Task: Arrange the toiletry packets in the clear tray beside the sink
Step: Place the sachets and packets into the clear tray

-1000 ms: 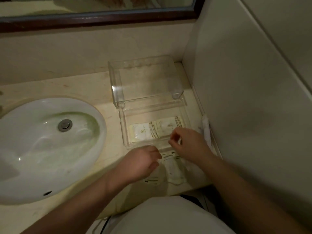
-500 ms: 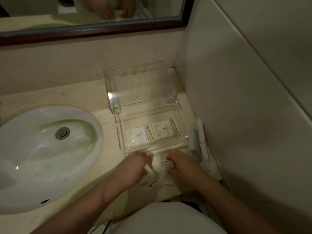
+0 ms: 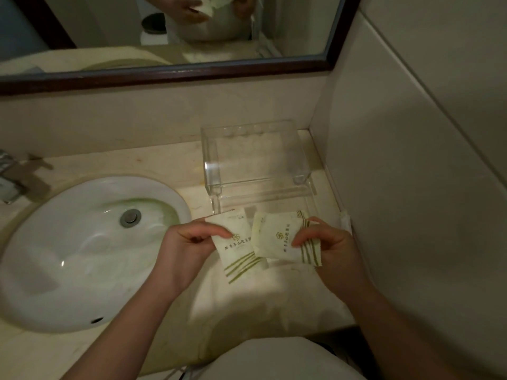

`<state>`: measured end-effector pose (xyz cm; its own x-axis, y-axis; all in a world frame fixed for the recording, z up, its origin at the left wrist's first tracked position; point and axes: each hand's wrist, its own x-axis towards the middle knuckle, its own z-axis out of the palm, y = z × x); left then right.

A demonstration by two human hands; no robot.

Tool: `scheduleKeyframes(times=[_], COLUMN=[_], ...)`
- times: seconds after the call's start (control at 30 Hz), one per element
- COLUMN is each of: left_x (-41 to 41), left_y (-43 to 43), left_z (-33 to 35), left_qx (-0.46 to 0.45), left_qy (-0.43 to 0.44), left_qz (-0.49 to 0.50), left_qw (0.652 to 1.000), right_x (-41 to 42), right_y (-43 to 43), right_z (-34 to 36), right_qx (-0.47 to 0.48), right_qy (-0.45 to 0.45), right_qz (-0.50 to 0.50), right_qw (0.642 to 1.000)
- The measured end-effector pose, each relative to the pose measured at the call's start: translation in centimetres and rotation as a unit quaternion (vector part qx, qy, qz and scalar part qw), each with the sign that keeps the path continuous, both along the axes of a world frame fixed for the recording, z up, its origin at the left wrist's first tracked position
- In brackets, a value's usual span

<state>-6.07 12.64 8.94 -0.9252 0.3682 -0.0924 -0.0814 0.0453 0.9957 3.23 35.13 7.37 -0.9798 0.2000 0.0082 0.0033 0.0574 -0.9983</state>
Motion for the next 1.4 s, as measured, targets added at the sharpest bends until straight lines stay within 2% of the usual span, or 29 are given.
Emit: scheduleKeyframes(times=[0.23, 0.37, 0.47, 0.53, 0.6, 0.67, 0.87, 0.93, 1.13, 1.4], left_x=[-0.2, -0.5, -1.0, -1.0, -0.6, -0.3, -1.4, -2.0, -3.9, -4.0], left_y=[0.4, 0.1, 0.2, 0.7, 1.7, 2.9, 7.2, 8.3, 9.3, 9.8], left_z=[0.6, 0.2, 0.2, -0.4, -1.5, -3.1, -6.4, -6.9, -8.5, -7.6], left_qx=[-0.013, 0.005, 0.014, -0.042, -0.097, -0.097, -0.055, -0.036, -0.062, -0.227], left_qy=[0.004, -0.032, -0.068, -0.095, -0.139, -0.189, -0.275, -0.286, -0.283, -0.166], left_qz=[0.025, 0.042, 0.087, 0.098, 0.095, 0.114, 0.218, 0.239, 0.233, 0.135], left_qw=[1.0, 0.999, 0.994, 0.99, 0.981, 0.971, 0.935, 0.927, 0.928, 0.95], right_x=[-0.1, 0.0, 0.0, -0.2, -0.7, -1.4, -3.7, -4.8, -8.4, -12.3], right_y=[0.0, 0.2, 0.7, 0.8, 1.1, 1.6, 3.3, 3.8, 5.5, 5.9], right_z=[0.0, 0.1, 0.2, 0.5, 0.4, -0.3, -2.9, -3.3, -4.1, -5.5], right_qx=[-0.008, -0.033, -0.113, -0.144, -0.079, -0.004, 0.094, 0.093, 0.099, 0.259], right_qy=[0.018, 0.016, -0.031, -0.054, -0.084, -0.12, -0.206, -0.222, -0.262, -0.278], right_qz=[-0.037, -0.062, -0.12, -0.179, -0.25, -0.274, -0.215, -0.206, -0.182, -0.114], right_qw=[0.999, 0.997, 0.986, 0.972, 0.961, 0.954, 0.95, 0.949, 0.943, 0.918])
